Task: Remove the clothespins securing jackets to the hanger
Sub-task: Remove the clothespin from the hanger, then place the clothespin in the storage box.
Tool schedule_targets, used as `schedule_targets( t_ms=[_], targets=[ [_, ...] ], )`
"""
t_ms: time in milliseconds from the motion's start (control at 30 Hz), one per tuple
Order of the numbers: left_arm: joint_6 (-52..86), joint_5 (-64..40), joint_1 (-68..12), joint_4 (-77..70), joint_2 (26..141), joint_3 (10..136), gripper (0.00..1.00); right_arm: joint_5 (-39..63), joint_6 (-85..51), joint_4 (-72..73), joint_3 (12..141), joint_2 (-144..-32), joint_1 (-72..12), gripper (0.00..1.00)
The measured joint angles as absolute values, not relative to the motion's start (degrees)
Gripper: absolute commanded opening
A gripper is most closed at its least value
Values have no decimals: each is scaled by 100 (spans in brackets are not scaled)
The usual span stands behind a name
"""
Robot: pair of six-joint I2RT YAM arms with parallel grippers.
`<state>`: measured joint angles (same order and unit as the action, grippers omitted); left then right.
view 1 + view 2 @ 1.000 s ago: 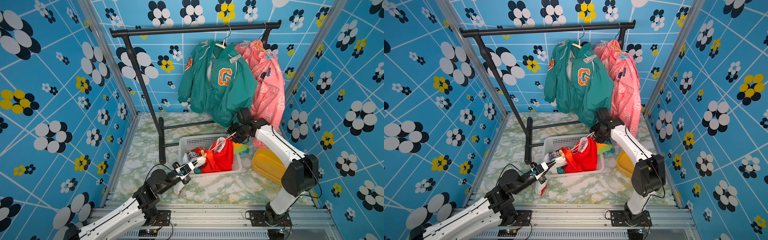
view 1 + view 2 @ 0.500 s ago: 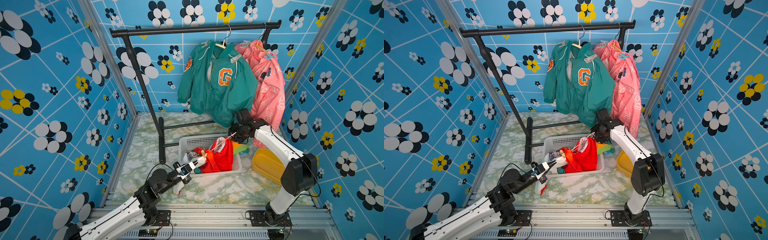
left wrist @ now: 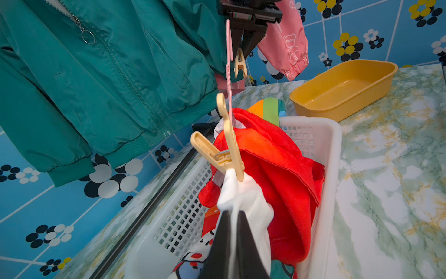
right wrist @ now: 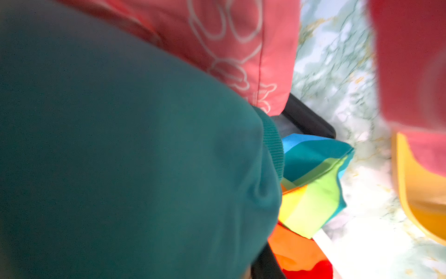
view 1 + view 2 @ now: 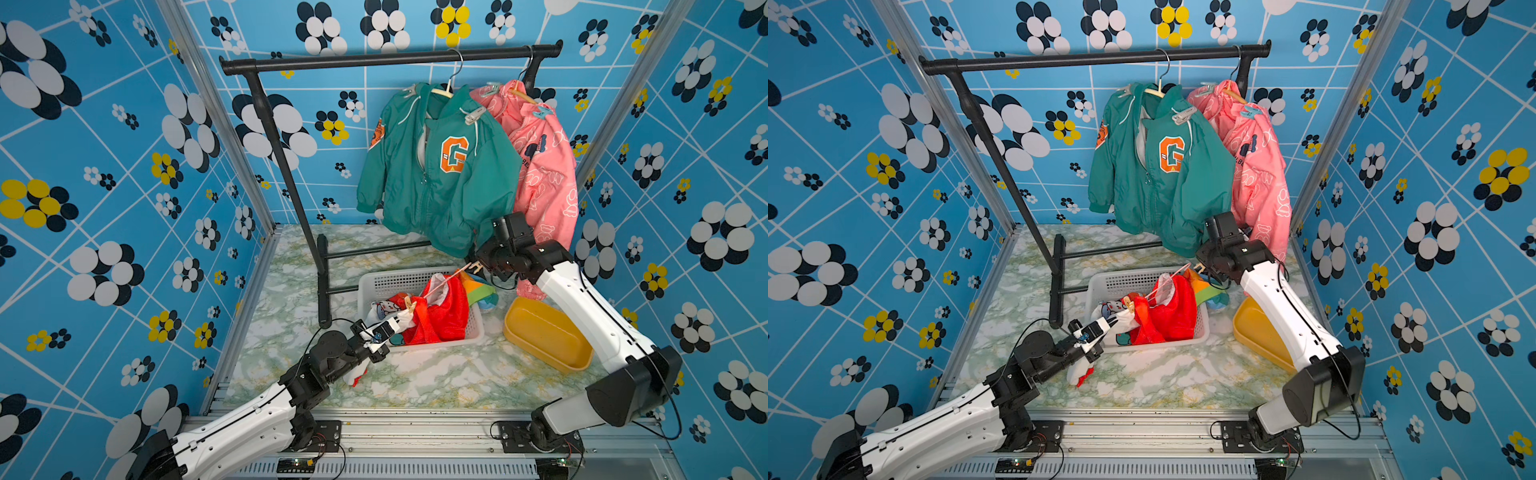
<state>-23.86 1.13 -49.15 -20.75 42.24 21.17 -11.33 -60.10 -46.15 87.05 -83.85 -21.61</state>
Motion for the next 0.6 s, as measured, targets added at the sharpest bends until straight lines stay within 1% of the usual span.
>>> schedule_targets(
  t_ms=[167, 333, 400, 500, 533, 567, 600],
  targets=[
    [-2456, 51, -4805, -2040, 4300, 2362, 0, -2058, -5850, -4954, 7935, -7247, -2161, 20],
    [-2477, -233, -4687, -2010, 4534, 2707, 0, -2921, -5605, -5179, 6560, -6077, -1940, 21],
    [-2475, -336, -4687, -2010, 4683, 2825, 0, -3094, -5419, -5146, 6040, -5802, -1730, 21],
    [-2469, -513, -4687, -2001, 4934, 3006, 0, -3203, -5089, -5000, 5553, -5795, -1428, 24],
    [-2464, -572, -4687, -1990, 4989, 3055, 0, -3232, -4963, -4915, 5463, -5865, -1337, 29],
    [-2453, -633, -4687, -1973, 5030, 3100, 0, -3234, -4849, -4812, 5404, -5924, -1262, 42],
    [-2447, -707, -4689, -1970, 5072, 3144, 0, -3229, -4713, -4659, 5345, -5990, -1170, 62]
  ],
)
